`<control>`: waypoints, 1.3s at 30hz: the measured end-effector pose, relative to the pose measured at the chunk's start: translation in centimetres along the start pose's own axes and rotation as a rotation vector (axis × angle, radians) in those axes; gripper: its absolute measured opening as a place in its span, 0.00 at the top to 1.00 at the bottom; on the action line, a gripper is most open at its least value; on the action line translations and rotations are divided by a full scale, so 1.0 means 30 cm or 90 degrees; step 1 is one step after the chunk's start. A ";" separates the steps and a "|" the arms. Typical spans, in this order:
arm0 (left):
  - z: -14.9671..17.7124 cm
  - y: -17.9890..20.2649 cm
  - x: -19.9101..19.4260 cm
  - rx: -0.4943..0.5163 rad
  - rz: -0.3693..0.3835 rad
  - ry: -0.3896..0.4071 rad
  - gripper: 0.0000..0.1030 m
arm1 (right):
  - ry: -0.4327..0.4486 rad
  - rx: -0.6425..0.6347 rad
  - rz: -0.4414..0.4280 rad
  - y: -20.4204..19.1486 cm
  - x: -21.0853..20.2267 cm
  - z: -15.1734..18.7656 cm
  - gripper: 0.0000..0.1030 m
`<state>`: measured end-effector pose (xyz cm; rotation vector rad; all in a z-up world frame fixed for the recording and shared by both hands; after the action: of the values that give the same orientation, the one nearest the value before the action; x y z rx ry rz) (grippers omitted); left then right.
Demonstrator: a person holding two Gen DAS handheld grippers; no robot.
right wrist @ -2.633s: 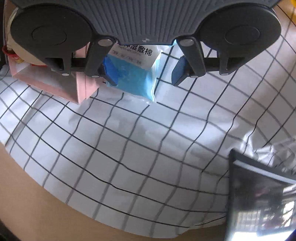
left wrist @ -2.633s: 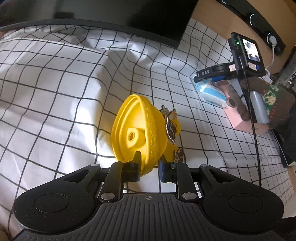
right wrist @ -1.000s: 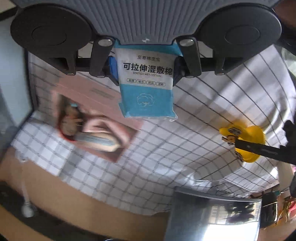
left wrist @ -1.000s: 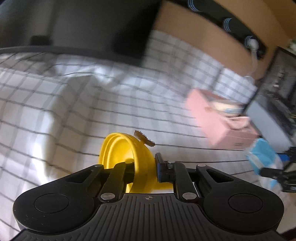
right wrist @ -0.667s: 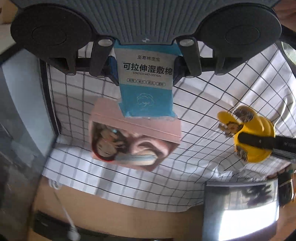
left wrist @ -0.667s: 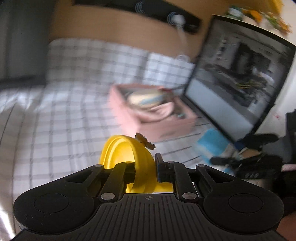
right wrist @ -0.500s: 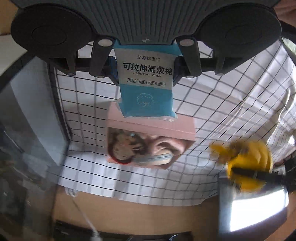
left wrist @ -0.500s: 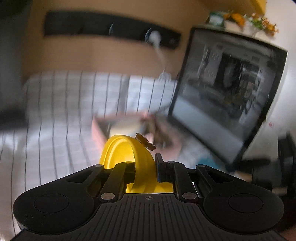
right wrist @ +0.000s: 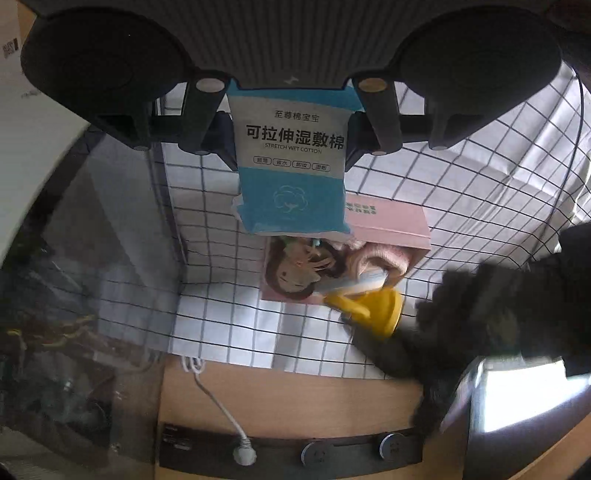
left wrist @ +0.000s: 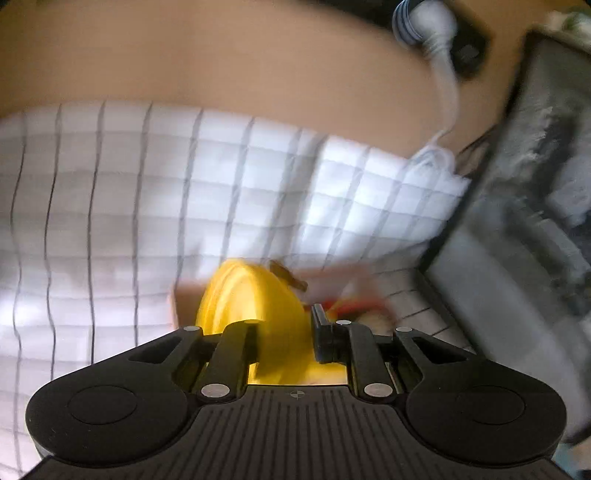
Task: Organize soft objects
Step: 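Carry the funnel with the left gripper while the right carries the wipes over the box, then lower the funnel into the box with the left gripper while the right lowers the wipes, both opening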
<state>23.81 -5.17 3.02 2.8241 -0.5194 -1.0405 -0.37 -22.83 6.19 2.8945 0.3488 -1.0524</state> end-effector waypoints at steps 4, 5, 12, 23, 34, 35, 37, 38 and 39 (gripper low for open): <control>0.024 -0.021 -0.018 -0.032 0.026 0.035 0.79 | -0.018 0.026 0.013 0.046 -0.006 0.037 0.47; 0.018 -0.021 -0.014 -0.033 0.028 0.034 0.78 | -0.024 0.035 0.015 0.059 -0.003 0.044 0.47; 0.034 0.005 -0.111 0.013 0.029 0.026 0.78 | -0.011 0.027 0.011 0.050 0.026 0.000 0.47; 0.030 0.060 -0.153 0.018 0.095 0.031 0.78 | 0.051 -0.021 0.015 0.006 0.119 -0.219 0.47; -0.016 -0.030 -0.059 -0.050 0.104 -0.002 0.79 | 0.068 0.127 -0.041 0.071 0.482 -0.427 0.47; 0.004 -0.042 -0.057 -0.054 0.104 -0.012 0.78 | 0.044 0.135 -0.049 0.065 0.532 -0.400 0.48; 0.036 -0.050 -0.058 -0.050 0.109 -0.024 0.76 | 0.013 0.123 -0.051 0.047 0.606 -0.354 0.48; 0.042 -0.053 -0.062 -0.049 0.111 -0.025 0.76 | 0.008 0.107 -0.044 0.037 0.626 -0.336 0.48; 0.047 -0.051 -0.067 -0.047 0.114 -0.025 0.76 | 0.007 0.090 -0.037 0.029 0.637 -0.324 0.48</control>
<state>21.91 -2.99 2.89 2.6410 -0.7078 -1.0598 20.14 -18.81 1.42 3.0324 0.3767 -1.1133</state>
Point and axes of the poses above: each gripper's, at about its wrist camera, not at the fingertips, and x roughly the way its jaws point, y to its right, z to its underside, the point moved 9 cm from there along x, roughly the way its jaws point, and after that the axes turned 4 degrees about -z, right-handed, at the moved point
